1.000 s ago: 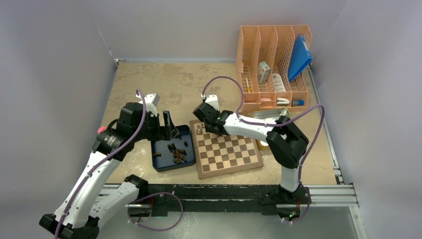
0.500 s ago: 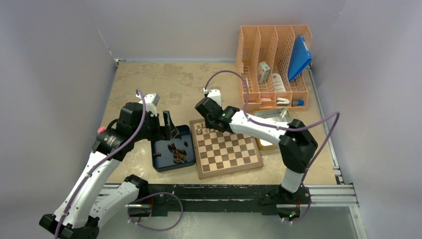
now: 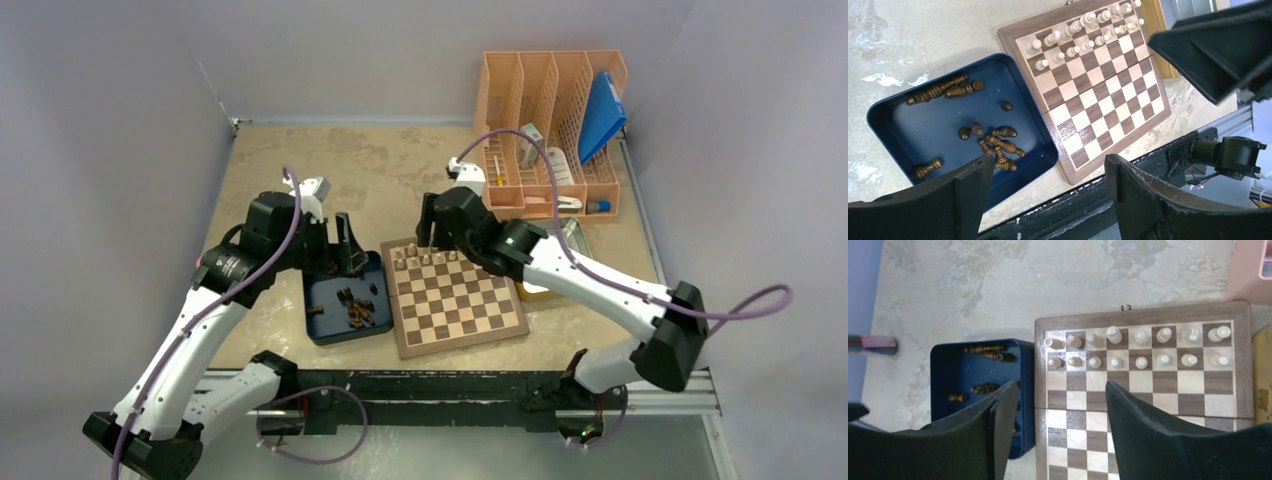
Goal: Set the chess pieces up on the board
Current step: Reset both arms
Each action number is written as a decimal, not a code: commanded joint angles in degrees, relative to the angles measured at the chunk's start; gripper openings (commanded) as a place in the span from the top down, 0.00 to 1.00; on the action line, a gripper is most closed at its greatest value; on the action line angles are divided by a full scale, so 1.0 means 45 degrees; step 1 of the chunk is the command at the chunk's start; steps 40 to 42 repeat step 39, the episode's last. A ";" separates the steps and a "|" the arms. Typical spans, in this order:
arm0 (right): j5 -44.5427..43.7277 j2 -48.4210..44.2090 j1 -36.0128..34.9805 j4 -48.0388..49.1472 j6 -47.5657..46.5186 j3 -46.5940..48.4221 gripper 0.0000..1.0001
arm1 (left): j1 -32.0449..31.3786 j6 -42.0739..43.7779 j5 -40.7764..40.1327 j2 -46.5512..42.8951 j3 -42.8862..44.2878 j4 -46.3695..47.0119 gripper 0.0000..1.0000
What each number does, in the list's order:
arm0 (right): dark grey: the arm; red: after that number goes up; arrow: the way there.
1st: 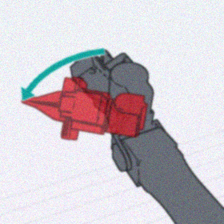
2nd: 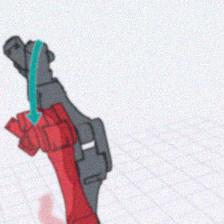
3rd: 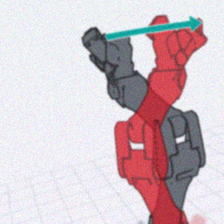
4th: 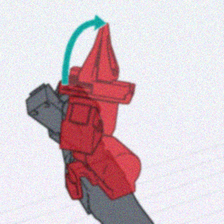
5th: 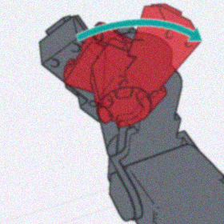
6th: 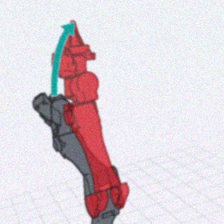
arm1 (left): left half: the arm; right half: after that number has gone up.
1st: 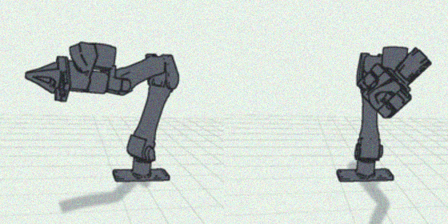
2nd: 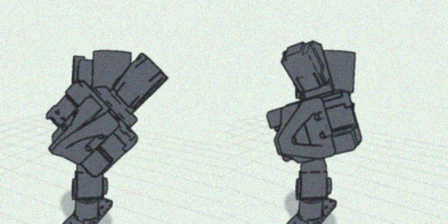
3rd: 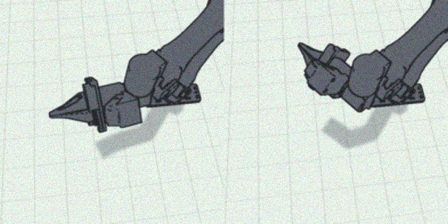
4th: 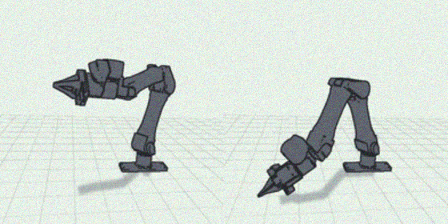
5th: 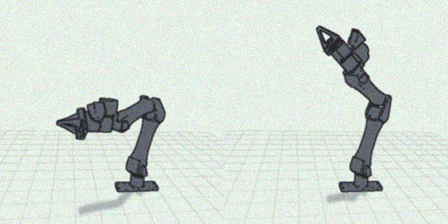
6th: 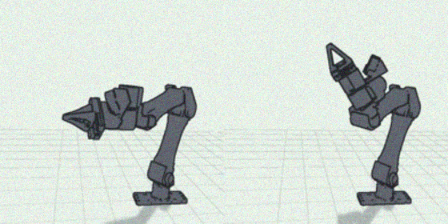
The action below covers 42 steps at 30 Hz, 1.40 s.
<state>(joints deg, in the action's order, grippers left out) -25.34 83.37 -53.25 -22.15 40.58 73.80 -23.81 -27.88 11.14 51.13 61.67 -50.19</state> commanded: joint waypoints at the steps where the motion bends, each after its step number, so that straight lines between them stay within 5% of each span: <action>1: 0.0226 -0.2007 -0.0041 0.1505 0.0477 -0.1758 0.25 | -0.0059 0.0046 0.0521 0.0129 0.0436 0.0913 0.19; 5: -0.0020 -0.3759 -0.0031 0.2765 0.0596 -0.3719 0.01 | -0.0057 -0.0047 0.0930 -0.0057 -0.0159 0.1470 0.19; 9: -0.0104 -0.4920 -0.0041 0.3569 0.0467 -0.5139 0.01 | -0.0057 -0.0210 0.1997 -0.0919 -0.1452 0.2413 0.19; 15: -0.0995 -0.5598 -0.0031 0.1587 0.2708 -0.6126 0.01 | -0.0060 -0.0430 0.2476 -0.2471 -0.3339 0.3949 0.19; 31: -0.1128 -0.9078 -0.0041 0.1323 0.3667 -0.6896 0.01 | -0.0048 -0.0589 0.2195 -0.2104 -0.3506 0.4389 0.20; 42: -0.1269 -0.9684 -0.0041 0.1352 0.3856 -0.7150 0.01 | -0.0050 -0.0134 0.2259 -0.2055 -0.3452 0.4292 0.20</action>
